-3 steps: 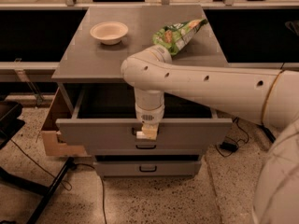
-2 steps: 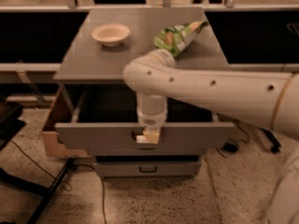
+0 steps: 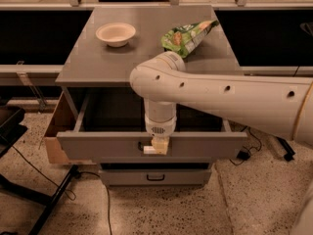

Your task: Open top drawer

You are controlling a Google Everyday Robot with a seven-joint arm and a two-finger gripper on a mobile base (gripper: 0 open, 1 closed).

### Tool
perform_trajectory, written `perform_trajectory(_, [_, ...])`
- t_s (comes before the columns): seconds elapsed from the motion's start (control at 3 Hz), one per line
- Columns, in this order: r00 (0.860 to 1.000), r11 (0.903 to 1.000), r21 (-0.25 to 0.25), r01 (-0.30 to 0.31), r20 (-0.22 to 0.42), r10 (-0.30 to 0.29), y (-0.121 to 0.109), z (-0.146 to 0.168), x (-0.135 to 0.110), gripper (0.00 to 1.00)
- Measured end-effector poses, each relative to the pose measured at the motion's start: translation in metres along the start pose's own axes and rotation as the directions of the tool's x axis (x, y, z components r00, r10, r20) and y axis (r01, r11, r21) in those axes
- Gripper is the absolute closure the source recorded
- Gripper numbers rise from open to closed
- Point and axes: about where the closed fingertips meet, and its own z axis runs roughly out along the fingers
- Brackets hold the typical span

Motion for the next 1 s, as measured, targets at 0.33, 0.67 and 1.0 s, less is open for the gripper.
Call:
perform_trajectory(0.33, [1.0,1.0,0.001,-0.002,0.0,0.002,0.004,-0.001,0.003,1.0])
perform_trajectory(0.67, [1.0,1.0,0.004,-0.008,0.001,0.008,0.016,-0.002,0.006,1.0])
perform_trajectory(1.0, [1.0,1.0,0.004,-0.008,0.001,0.008,0.016,-0.003,0.006,1.0])
